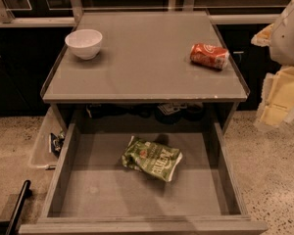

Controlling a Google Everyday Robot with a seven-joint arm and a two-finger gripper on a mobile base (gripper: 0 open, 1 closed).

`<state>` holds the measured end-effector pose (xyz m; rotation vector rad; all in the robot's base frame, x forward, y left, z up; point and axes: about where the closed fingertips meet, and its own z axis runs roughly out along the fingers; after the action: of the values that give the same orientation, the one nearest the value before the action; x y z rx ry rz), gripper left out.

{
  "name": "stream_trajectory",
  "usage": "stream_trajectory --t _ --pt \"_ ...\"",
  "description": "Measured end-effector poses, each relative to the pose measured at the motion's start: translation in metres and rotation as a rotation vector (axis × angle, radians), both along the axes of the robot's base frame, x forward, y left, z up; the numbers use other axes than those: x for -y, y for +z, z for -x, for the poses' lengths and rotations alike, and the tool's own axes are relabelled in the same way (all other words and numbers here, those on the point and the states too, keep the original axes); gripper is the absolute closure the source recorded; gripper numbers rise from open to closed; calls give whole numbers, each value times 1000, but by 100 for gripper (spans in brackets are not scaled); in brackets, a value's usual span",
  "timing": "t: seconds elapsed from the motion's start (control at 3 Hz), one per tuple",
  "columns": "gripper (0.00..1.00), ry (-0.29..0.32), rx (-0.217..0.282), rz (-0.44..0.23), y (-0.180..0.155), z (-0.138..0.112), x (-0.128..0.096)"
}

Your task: Pick green jalapeno chip bag from top drawer and place on counter

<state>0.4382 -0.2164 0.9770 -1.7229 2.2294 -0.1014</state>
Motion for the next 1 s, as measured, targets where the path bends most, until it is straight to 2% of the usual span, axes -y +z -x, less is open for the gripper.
stream_trajectory --t 0.33,0.67,1.0 --pt "0 -4 16 10 -1 1 0" --pt "0 10 -3 7 -34 7 1" --pt "0 47 -46 -9 -90 15 0"
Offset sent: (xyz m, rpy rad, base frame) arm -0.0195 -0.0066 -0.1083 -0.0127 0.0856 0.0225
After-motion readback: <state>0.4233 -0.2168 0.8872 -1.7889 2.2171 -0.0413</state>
